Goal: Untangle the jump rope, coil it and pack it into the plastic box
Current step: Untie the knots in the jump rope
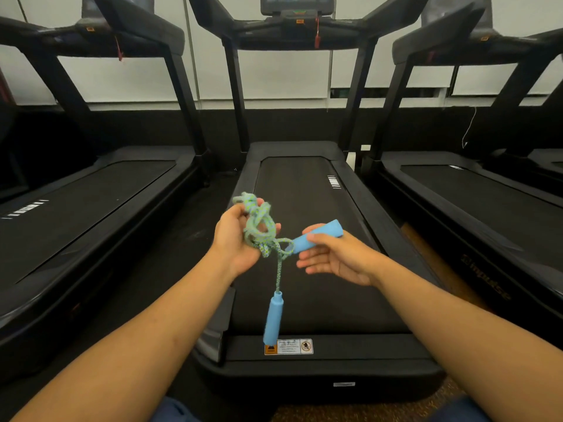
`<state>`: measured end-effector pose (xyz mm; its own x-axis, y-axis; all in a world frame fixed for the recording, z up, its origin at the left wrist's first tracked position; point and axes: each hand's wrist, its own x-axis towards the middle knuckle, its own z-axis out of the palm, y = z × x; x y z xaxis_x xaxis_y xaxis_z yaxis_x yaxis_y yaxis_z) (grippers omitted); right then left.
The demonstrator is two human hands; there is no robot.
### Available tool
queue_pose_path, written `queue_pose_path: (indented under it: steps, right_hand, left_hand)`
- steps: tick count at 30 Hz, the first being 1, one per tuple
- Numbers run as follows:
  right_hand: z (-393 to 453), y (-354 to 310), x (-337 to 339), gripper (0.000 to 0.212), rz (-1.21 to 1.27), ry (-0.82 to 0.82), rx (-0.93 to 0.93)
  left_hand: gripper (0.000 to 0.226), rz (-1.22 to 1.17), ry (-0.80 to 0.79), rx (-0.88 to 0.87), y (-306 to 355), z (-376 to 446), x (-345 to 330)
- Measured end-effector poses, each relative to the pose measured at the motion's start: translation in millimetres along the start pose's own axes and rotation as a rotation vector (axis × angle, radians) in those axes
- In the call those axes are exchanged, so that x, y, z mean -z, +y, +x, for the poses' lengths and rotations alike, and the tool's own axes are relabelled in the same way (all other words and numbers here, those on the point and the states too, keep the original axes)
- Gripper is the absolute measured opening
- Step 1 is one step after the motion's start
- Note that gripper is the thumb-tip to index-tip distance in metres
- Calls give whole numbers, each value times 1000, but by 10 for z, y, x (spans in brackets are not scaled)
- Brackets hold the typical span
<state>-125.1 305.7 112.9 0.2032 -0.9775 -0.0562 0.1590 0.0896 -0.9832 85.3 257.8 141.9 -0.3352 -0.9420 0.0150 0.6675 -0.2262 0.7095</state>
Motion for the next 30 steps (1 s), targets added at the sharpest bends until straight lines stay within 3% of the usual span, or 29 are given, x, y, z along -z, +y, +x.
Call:
queue_pose_path:
  steps: [5, 10, 15, 22, 24, 30]
  right_hand:
    - [43, -181, 55, 17, 222, 143, 204]
    - [20, -329, 32, 18, 258, 112, 330]
    - [75, -274, -121, 29, 78, 132, 278]
    - [235, 71, -222, 27, -9, 285, 112]
    - [271, 179, -266, 24, 11, 230, 66]
    - [139, 223, -404, 38, 128, -208, -106]
  left_hand:
    - [27, 112, -172, 6, 59, -12, 110]
    - [25, 28, -326, 12, 64, -2, 218]
    - [27, -28, -407, 12, 45, -24, 136]
    - [28, 153, -318, 25, -27, -135, -179]
    - [24, 209, -295, 14, -115, -169, -271]
    - [26, 359, -109, -222, -251, -136, -398]
